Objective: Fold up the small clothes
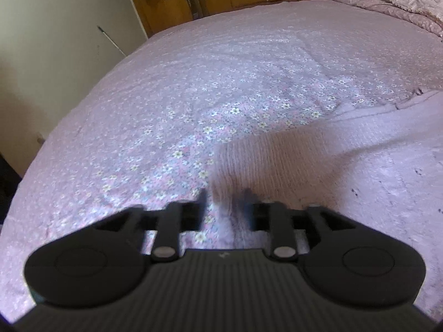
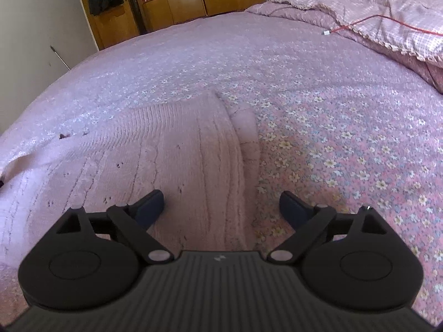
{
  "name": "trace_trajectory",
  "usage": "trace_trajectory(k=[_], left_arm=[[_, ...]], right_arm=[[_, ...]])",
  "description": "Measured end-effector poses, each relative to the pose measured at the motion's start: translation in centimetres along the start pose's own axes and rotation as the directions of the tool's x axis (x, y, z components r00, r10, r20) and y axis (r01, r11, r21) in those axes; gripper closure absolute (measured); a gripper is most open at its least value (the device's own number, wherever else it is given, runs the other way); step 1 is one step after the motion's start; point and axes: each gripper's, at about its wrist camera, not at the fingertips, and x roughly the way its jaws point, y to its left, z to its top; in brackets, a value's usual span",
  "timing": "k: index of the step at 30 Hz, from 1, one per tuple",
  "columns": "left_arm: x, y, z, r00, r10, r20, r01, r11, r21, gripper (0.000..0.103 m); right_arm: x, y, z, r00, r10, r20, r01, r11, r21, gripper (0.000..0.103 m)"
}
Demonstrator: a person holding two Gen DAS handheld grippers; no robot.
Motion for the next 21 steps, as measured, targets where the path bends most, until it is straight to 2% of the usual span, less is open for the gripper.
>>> trace_trajectory(k=[1, 3, 5, 8, 11, 16, 21], left_arm=[[-0.5, 0.0, -0.1, 1.000, 0.003, 0.005, -0.003, 1.000, 0.001, 0.053], [-1.7, 0.0, -0.3, 1.000, -0.003, 0.013, 0.003, 1.000, -0.004, 0.049], [-2.9, 0.2, -0.6, 1.000, -0.010, 0.006, 0.010, 1.000, -0.024, 0.041], [-4.9, 0.1, -1.5, 1.000, 0.019, 0.006, -0.019, 0.998, -0.056, 0.030], [-6.7, -0.5, -2.7, 0.999, 0.042, 0.006, -0.042, 0.995, -0.094, 0.029], [-9.3, -2.0, -4.6, 1.000, 0.007, -0.006, -0.008, 0.993, -0.122, 0.029], [-11.0, -2.6, -6.0, 0.999, -0.021, -0.039, 0.014, 0.985, -0.169, 0.029]], right_arm=[[-0.3, -0.1, -0.1, 1.000, -0.003, -0.005, 0.003, 1.000, 0.001, 0.008], [-0.9, -0.3, -0.2, 1.000, 0.000, -0.011, 0.000, 1.000, 0.008, 0.008], [-1.7, -0.7, -0.4, 1.000, 0.013, -0.017, -0.013, 0.999, 0.033, 0.008], [-2.7, -1.3, -1.0, 1.000, 0.012, -0.020, -0.011, 0.999, 0.052, 0.008], [-4.0, -1.7, -2.3, 1.000, -0.023, -0.003, 0.023, 1.000, 0.019, 0.008], [-5.3, -2.7, -5.4, 0.998, -0.044, 0.037, 0.045, 0.999, -0.025, 0.000], [-5.4, -2.6, -6.7, 0.998, -0.049, 0.044, 0.054, 0.994, -0.097, 0.000]])
